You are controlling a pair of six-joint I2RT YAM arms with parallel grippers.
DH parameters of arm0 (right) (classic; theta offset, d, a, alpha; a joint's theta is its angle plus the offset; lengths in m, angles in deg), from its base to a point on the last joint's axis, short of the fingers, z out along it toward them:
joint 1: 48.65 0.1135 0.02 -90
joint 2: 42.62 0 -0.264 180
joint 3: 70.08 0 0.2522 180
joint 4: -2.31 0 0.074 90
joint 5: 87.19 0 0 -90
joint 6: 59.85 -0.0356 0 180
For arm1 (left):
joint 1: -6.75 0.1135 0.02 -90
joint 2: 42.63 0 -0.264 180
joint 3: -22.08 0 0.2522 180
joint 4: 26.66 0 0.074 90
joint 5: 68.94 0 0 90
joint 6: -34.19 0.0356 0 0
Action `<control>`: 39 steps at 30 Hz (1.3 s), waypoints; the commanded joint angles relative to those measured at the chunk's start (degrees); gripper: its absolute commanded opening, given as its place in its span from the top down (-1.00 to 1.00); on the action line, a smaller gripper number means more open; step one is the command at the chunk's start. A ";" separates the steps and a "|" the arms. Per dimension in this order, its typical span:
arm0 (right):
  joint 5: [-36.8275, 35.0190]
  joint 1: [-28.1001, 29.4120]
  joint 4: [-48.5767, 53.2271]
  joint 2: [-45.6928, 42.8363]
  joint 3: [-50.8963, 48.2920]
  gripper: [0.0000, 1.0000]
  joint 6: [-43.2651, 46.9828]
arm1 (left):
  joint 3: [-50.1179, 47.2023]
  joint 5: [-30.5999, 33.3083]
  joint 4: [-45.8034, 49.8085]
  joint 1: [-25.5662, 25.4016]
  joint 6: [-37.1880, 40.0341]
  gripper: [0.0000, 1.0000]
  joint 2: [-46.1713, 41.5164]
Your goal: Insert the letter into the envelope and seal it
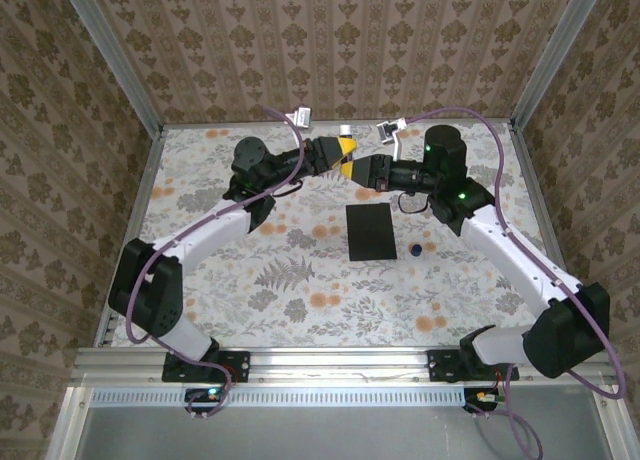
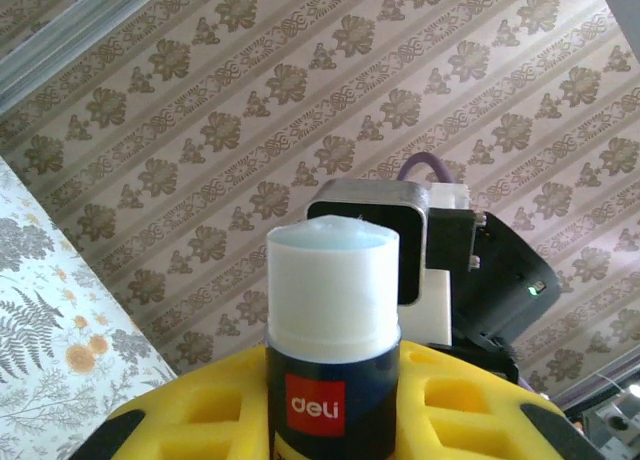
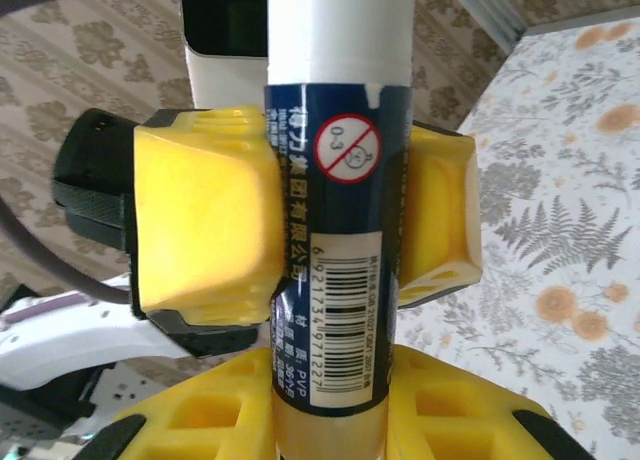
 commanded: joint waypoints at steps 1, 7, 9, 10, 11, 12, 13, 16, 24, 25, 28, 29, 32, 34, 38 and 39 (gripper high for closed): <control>-9.21 2.52 6.15 -2.38 4.13 0.52 7.39 | 1.96 2.29 6.38 -1.33 5.23 1.00 -3.26; -13.14 4.63 8.30 -1.69 5.32 0.51 9.21 | 1.08 5.89 9.85 -1.78 6.57 1.00 -4.64; -14.09 5.16 8.48 -1.59 5.52 0.51 9.40 | 0.99 6.60 11.15 -1.86 6.91 1.00 -5.04; -14.62 5.32 8.79 -1.52 5.56 0.52 9.66 | 0.93 6.86 11.86 -1.93 7.15 1.00 -5.16; -15.02 5.50 8.99 -1.50 5.79 0.51 9.93 | 0.91 7.20 12.65 -1.95 7.33 1.00 -5.35; -15.57 5.69 9.45 -1.41 5.95 0.51 10.15 | 0.92 7.37 13.15 -1.95 7.69 1.00 -5.44; -16.39 5.95 9.93 -1.44 6.20 0.51 10.51 | 0.90 7.48 13.80 -1.95 8.02 1.00 -5.53; -17.52 6.35 10.63 -1.42 6.48 0.51 11.11 | 0.95 7.77 15.25 -1.95 8.77 1.00 -5.84; -16.75 4.46 14.11 -2.96 7.04 0.09 11.99 | 0.32 6.26 14.47 -1.36 9.40 1.00 -6.20; -15.46 3.24 15.25 -3.44 7.02 0.06 11.78 | 0.25 5.62 14.31 -1.02 9.36 1.00 -6.24; -9.04 -1.19 19.17 -5.26 6.67 -0.12 10.96 | 0.11 3.12 14.12 0.44 9.72 1.00 -6.37; -6.80 -2.76 20.48 -6.26 6.38 -0.18 10.76 | -0.13 2.42 14.10 1.15 9.82 1.00 -6.50; -1.93 -7.39 24.80 -9.32 5.20 -0.26 10.98 | -0.03 -1.04 15.56 2.92 12.37 1.00 -6.85; -1.48 -10.14 27.74 -11.09 4.47 -0.32 11.37 | 0.82 -4.17 18.79 3.47 16.76 1.00 -6.85; -3.45 -14.22 33.81 -11.97 3.63 -0.42 10.39 | 2.34 -3.39 34.22 2.75 35.66 1.00 -9.12; -4.62 -14.63 35.15 -11.73 3.45 -0.45 10.10 | 2.82 -2.21 38.85 2.41 40.70 1.00 -9.94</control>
